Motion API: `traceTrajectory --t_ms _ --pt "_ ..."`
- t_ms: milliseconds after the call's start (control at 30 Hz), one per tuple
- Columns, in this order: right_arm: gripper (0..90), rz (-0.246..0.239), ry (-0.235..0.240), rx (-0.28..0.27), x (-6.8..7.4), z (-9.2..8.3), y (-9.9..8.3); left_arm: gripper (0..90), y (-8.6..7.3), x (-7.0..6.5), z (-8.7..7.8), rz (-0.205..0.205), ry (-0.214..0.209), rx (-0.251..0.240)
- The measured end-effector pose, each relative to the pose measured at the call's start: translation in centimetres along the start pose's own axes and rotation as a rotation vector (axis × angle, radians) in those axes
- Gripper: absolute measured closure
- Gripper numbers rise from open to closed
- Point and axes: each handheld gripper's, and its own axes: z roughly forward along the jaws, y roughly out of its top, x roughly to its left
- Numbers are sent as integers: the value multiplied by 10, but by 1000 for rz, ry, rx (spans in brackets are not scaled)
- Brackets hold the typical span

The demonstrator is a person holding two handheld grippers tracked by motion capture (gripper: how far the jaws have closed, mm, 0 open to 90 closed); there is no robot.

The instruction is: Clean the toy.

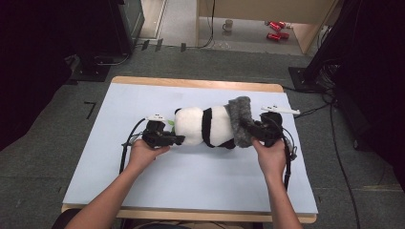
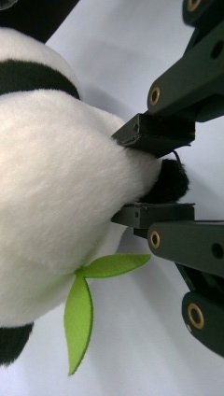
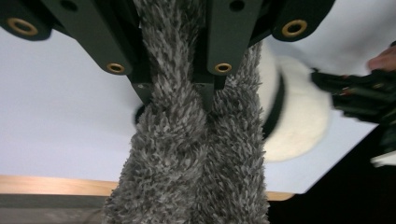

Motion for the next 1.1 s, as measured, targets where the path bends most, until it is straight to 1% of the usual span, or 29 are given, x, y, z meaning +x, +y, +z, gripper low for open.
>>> traceTrajectory --t_ms 67,133,200,267,300,367,433,467,533,567,633,700,733,767,867,1000,1100 --pt "788 -39 26 14 14 3 0 682 0 1 -6 -8 -4 5" --pt "786 -73 52 41 26 9 -1 680 -2 3 -9 -4 -3 5" --pt "787 -91 76 79 36 16 -5 677 -4 4 -10 0 1 -3" --pt "787 -101 81 117 39 23 -8 672 -7 5 -10 5 0 -11" --pt "787 -108 75 140 40 28 -12 665 -8 5 -9 10 1 -13" --pt "786 -111 68 157 39 34 -15 645 -10 5 -8 27 15 -13" --pt "787 -109 65 152 37 37 -16 614 -11 6 -9 27 8 -29" --pt "786 -117 56 146 36 38 -16 590 -11 6 -9 32 9 -33" --pt "787 -119 33 140 33 40 -15 551 -12 4 -9 57 22 -43" --pt "787 -120 26 136 32 41 -14 533 -12 3 -9 75 35 -40" --pt "787 -109 26 128 29 43 -13 497 -13 2 -10 109 61 -39" --pt "787 -115 22 126 28 45 -12 466 -14 1 -12 148 73 -55" --pt "787 -113 20 123 27 46 -11 454 -14 2 -13 153 70 -62" --pt "786 -114 17 122 27 47 -10 444 -15 2 -14 151 62 -69" --pt "786 -111 13 118 24 51 -7 428 -16 2 -16 151 55 -86" --pt "785 -111 0 110 23 55 -1 423 -16 3 -17 149 61 -97" --pt "785 -116 -1 108 23 57 3 396 -16 4 -16 143 54 -112"
